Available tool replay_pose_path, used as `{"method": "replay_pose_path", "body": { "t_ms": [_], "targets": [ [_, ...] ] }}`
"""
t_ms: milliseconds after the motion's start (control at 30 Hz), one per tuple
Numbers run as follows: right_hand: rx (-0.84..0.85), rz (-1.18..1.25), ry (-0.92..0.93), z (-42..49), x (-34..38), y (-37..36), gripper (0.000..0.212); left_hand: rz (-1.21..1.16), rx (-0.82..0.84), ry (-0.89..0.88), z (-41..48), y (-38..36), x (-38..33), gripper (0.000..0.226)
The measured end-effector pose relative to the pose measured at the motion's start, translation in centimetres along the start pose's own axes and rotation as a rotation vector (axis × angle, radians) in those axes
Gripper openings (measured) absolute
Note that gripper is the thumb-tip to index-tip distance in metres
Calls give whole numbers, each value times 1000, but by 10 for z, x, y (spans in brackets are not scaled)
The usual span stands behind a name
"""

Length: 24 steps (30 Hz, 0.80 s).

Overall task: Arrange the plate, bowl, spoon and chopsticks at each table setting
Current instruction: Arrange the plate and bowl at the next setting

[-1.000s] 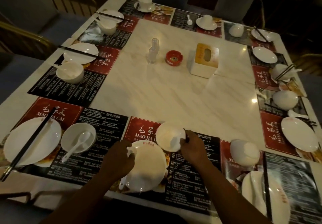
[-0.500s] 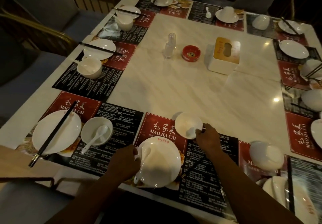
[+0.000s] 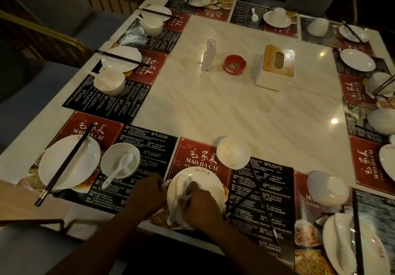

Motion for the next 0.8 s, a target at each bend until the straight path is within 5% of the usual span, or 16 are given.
{"method": "replay_pose_path", "body": {
  "t_ms": [100, 233, 433, 800],
  "targets": [
    [-82, -109, -2, 4, 14, -22, 68, 10, 15, -19, 4, 9, 9, 13],
    [-98, -31, -121, 13, 13, -26, 71, 5, 6, -17, 6, 13, 15, 19],
    [-113, 262, -129, 0, -22, 7, 24, -10, 13, -52, 15, 9, -4, 16],
    [-638, 397, -461, -29, -208, 125, 15, 41, -22, -251, 47, -2, -51, 18]
  ]
}}
Point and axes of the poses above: each hand's wrist, its own z-axis towards the middle knuckle, its own y-axis out of the back of the hand, x = y × z, the point moved 5 cm from there along z, towards the middle knuckle, and after that the axes turned 13 degrees about -y, right-handed, at the moved point
